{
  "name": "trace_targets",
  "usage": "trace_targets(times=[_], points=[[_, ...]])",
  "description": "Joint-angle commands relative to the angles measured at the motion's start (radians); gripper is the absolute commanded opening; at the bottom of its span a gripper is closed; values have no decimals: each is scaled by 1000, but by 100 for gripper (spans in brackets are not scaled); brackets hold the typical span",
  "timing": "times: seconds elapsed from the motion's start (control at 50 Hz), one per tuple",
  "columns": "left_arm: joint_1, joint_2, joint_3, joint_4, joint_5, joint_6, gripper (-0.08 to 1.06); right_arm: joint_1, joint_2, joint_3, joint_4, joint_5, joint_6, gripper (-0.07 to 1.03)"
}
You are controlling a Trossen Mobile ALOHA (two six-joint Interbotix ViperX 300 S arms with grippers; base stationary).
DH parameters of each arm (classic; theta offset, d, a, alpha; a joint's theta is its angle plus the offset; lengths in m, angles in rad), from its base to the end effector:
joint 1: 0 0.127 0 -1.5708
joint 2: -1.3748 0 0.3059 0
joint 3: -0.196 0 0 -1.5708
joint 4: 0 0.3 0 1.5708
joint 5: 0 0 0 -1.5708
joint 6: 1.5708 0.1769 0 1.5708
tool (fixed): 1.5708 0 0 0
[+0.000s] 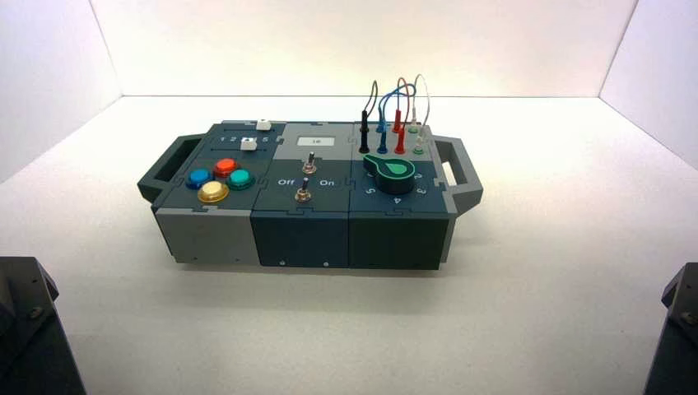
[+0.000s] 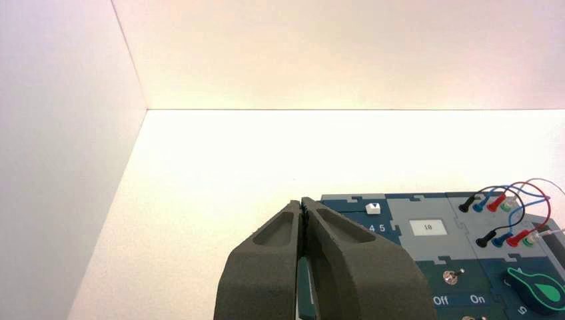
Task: Flip the bottom switch off with the right gripper.
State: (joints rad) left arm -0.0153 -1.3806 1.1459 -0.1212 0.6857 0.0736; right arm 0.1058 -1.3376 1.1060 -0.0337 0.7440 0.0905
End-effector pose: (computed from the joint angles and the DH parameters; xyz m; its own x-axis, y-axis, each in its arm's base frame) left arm 0.1672 -0.0161 0.2357 0.8977 -0.0903 -0.4313 0.0754 0.9958 -0.0515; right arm 0.1675 0.0137 0.2365 0.8690 0.0693 -0.4899 -0.0536 0.9975 0.0461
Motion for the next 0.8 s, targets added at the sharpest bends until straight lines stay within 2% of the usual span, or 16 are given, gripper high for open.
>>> trace_targets(times=[0.02, 0.28, 0.44, 0.6, 0.8], points=[[8, 8, -12, 2, -8, 2, -3, 2, 23, -12, 3, -3, 5, -2], [6, 9, -11, -2, -3, 0, -3, 15, 37, -14, 5, -2, 3, -2], [6, 41, -12, -2, -8, 0, -3, 67, 63, -18, 9, -5, -3, -2], [8, 202, -43, -9, 3, 2, -3, 123, 124, -34, 51, -5, -35, -2], [0, 476, -127, -11, 15, 20, -3, 255, 247, -69, 130, -2, -38, -2]])
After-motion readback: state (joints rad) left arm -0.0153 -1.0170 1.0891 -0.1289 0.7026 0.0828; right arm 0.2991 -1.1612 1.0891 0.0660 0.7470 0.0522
